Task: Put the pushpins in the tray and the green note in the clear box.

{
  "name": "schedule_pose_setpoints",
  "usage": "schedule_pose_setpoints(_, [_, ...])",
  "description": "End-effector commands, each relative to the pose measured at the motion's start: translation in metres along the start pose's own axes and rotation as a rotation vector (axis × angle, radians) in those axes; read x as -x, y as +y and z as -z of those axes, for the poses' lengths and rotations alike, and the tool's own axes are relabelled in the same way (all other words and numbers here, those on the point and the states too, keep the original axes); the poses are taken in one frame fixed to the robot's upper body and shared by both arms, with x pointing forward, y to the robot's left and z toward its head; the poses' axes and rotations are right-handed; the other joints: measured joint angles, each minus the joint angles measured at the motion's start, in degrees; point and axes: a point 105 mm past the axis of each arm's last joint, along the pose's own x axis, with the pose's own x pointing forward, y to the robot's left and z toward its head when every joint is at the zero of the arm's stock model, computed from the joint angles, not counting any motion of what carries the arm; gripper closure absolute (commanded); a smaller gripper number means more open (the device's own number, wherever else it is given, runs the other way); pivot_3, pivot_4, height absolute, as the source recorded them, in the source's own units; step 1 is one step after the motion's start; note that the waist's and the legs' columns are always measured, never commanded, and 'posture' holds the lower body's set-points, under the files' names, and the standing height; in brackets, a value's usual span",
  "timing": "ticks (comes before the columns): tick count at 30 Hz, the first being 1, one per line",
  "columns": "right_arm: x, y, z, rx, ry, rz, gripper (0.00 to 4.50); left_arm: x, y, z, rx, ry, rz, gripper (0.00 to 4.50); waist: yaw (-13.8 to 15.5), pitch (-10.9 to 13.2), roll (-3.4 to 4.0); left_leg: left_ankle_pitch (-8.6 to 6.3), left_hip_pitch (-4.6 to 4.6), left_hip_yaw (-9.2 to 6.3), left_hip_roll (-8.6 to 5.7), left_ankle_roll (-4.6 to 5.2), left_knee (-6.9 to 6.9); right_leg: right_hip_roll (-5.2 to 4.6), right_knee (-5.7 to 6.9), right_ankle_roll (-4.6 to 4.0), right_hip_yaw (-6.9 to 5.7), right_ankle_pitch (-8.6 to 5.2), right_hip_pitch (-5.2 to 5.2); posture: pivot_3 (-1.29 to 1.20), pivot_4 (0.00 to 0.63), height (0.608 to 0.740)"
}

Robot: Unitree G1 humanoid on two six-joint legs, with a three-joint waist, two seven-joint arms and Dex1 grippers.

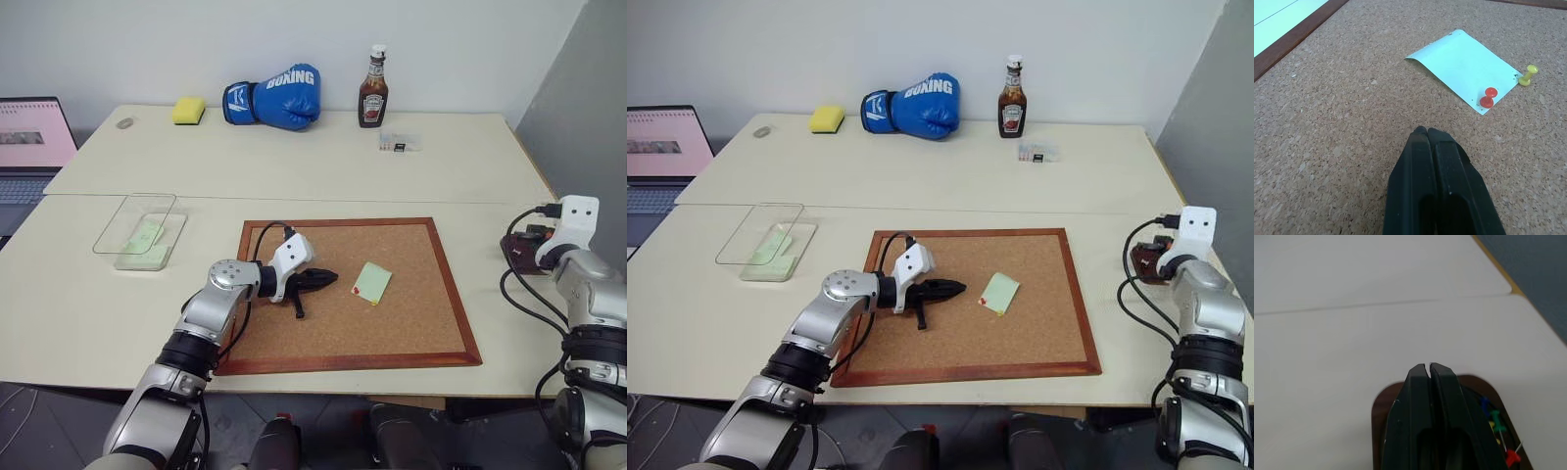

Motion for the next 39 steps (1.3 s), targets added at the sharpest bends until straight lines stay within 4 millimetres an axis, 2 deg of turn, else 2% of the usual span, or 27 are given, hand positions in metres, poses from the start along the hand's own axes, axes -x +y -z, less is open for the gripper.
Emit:
schedule_pose_setpoints(1, [0.001,-0.003,-0.006,-0.043,-0.014,-0.006,4.45,0.001,-0.008,0.015,0.027,0.051,0.012,4.50,-0.1,0.0,0.01,0.00,0.02,-0.01,0.01,0.00,-0.02,0.00,0.00,0.00,-0.01,0.00,0.01,0.00,0.150,0.740])
schedule_pose_setpoints(14, [0.001,0.000,0.007,-0.059,0.021,-0.017,4.45,0.001,-0.005,0.013,0.021,0.055,0.008,4.50,-0.4,0.0,0.01,0.00,0.02,-0.01,0.01,0.00,-0.02,0.01,-0.01,0.00,-0.01,0.00,0.01,0.00,0.150,0.740])
schedule_pose_setpoints(15, [0.002,0.001,0.009,-0.059,0.024,-0.022,4.03,0.001,-0.005,0.013,0.020,0.055,0.008,4.50,-0.4,0.0,0.01,0.00,0.02,-0.01,0.01,0.00,-0.03,0.01,-0.01,0.00,-0.01,0.00,0.01,0.00,0.150,0.740])
schedule_pose_setpoints(16, [0.003,0.002,0.009,-0.053,0.021,-0.026,3.95,0.001,-0.004,0.013,0.020,0.055,0.008,4.50,-0.4,0.0,0.01,0.00,0.02,-0.02,0.01,0.00,-0.02,0.01,-0.01,0.00,-0.02,0.00,0.01,0.00,0.150,0.740])
schedule_pose_setpoints(20, [0.005,0.002,0.001,-0.009,-0.009,-0.019,3.16,0.000,-0.003,0.012,0.015,0.053,0.003,4.50,-0.5,0.0,0.02,0.00,0.01,0.00,0.01,0.00,-0.02,0.01,-0.02,0.00,0.00,0.00,0.01,0.00,0.150,0.740])
schedule_pose_setpoints(26, [0.015,0.005,-0.030,0.053,-0.125,-0.027,1.93,0.001,-0.001,0.009,0.013,0.044,-0.002,4.50,-0.5,0.0,0.03,0.00,0.02,-0.01,0.01,0.00,-0.01,0.01,-0.02,0.00,0.00,0.00,0.01,0.00,0.150,0.740])
schedule_pose_setpoints(35, [0.032,0.027,-0.080,0.110,-0.313,-0.063,0.01,-0.002,-0.002,0.006,0.009,0.032,0.002,4.50,-0.4,0.0,0.03,0.00,0.00,-0.02,0.00,0.00,-0.01,0.00,-0.03,0.00,-0.01,0.00,0.00,0.00,0.150,0.740])
schedule_pose_setpoints(37, [0.040,0.041,-0.091,0.133,-0.350,-0.129,0.01,-0.003,-0.002,0.005,0.009,0.030,0.004,4.50,-0.4,0.0,0.04,0.00,0.00,-0.01,0.00,0.00,-0.01,0.00,-0.03,0.00,-0.01,0.00,0.00,0.00,0.150,0.740])
schedule_pose_setpoints(39, [0.047,0.058,-0.092,0.154,-0.348,-0.232,0.01,-0.003,-0.002,0.005,0.007,0.029,0.004,4.50,-0.4,0.0,0.04,0.00,0.00,-0.02,0.01,0.00,-0.02,0.00,-0.03,0.00,-0.01,0.00,-0.01,0.00,0.150,0.740])
